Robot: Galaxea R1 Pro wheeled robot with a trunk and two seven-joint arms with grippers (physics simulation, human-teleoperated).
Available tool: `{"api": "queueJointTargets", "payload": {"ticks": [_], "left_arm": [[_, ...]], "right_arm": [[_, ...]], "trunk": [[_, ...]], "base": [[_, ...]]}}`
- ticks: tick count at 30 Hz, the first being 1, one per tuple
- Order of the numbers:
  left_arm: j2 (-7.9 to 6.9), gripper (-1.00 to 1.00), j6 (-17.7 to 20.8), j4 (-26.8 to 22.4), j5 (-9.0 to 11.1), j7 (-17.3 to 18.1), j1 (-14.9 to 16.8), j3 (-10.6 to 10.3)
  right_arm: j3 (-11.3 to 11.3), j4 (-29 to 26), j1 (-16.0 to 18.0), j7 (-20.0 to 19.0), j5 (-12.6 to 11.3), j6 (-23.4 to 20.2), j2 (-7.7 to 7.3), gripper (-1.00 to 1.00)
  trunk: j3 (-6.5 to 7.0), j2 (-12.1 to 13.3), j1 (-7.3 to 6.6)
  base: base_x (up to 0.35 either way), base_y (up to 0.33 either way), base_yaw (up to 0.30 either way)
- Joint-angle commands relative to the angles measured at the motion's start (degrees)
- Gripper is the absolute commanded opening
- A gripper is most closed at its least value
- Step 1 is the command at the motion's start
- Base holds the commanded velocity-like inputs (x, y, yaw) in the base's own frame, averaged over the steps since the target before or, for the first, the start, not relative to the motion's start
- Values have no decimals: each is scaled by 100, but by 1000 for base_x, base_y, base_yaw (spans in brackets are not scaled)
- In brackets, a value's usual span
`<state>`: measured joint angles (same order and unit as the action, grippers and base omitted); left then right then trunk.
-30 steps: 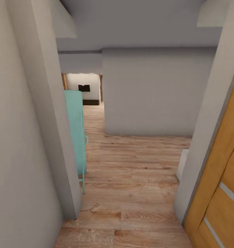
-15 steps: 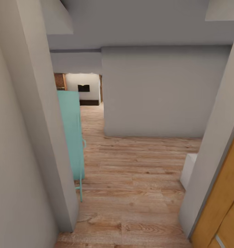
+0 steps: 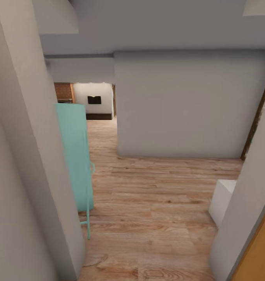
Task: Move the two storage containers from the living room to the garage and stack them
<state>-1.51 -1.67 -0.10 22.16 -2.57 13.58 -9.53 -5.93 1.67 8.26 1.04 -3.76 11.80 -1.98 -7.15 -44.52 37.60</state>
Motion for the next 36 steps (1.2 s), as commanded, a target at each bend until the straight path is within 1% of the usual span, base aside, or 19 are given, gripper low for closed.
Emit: {"api": "queueJointTargets", "payload": {"ticks": [1, 28, 33, 36], "left_arm": [[1, 100, -15, 1, 43, -13, 3, -49], [2, 100, -12, 1, 43, -15, 4, -49], [2, 100, -9, 1, 43, -12, 2, -49], [2, 100, -9, 1, 43, -11, 4, -49]], "right_arm": [[-48, 18, 9, 10, -38, 33, 3, 100], [-46, 18, 9, 10, -43, 33, 3, 100], [3, 18, 9, 15, -68, 26, 8, 100], [-21, 18, 9, 13, -56, 25, 8, 100]], "trunk": [[-9, -6, 4], [-9, -6, 4], [-9, -6, 4], [-9, -6, 4]], "base": [[323, 0, 0], [323, -1, 0], [323, -58, 0], [323, -80, 0]]}}
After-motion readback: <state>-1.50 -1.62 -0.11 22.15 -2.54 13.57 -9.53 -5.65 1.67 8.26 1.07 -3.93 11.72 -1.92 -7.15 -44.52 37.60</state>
